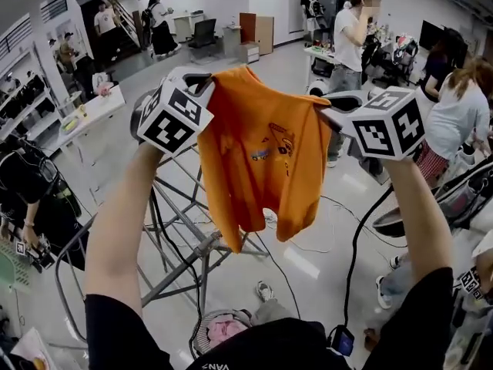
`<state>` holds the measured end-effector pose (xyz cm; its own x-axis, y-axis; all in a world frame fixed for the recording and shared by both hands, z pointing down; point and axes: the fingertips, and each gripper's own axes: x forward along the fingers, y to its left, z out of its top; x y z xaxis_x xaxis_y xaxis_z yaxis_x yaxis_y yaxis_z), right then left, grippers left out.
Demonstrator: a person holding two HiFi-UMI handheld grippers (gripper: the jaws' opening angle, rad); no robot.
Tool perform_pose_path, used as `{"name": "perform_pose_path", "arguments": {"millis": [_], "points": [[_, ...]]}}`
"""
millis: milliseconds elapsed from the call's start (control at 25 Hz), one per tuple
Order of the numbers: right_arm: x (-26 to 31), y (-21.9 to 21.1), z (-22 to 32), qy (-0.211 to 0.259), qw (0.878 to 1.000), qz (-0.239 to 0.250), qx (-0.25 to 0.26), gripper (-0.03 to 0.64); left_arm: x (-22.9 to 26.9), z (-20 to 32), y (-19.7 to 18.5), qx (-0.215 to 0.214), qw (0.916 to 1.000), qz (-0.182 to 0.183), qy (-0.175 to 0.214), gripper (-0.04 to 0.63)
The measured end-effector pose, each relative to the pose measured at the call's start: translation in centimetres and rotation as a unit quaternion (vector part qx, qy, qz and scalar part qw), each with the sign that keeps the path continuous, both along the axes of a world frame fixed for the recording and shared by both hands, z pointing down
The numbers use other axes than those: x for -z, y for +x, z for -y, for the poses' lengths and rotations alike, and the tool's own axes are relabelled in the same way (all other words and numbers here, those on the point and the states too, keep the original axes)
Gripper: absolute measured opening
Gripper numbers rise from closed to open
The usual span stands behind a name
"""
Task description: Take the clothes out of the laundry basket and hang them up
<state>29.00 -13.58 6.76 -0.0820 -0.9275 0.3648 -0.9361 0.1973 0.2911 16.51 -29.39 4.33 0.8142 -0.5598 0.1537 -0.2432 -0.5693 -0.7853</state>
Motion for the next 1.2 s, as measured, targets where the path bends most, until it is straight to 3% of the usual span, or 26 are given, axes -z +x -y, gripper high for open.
{"name": "perform_pose_path", "arguments": {"millis": [320, 560, 680, 1000, 1200], "points": [[6.8, 4.9, 9.8, 0.024, 1.0, -0.014, 0.001, 0.037, 6.7, 10.1, 5.6, 0.027, 0.999, -0.013, 0.033, 0.021], [6.6, 9.9, 16.1, 0.039, 0.999, -0.005, 0.006, 0.037, 8.4, 16.8, 11.1, 0.051, 0.9966, -0.032, 0.056, 0.021], [5.7, 10.4, 18.5, 0.042, 0.999, 0.015, 0.019, 0.037, 8.2, 19.6, 12.6, 0.061, 0.9949, -0.042, 0.068, 0.021], [-3.9, 7.1, 22.8, -0.028, 0.993, 0.071, 0.088, 0.037, -2.5, 25.5, 12.3, 0.064, 0.9974, -0.028, 0.018, 0.021], [-10.6, 3.4, 22.7, -0.067, 0.979, 0.137, 0.133, 0.037, -9.4, 26.3, 9.9, 0.066, 0.9975, -0.009, -0.022, 0.021]]}}
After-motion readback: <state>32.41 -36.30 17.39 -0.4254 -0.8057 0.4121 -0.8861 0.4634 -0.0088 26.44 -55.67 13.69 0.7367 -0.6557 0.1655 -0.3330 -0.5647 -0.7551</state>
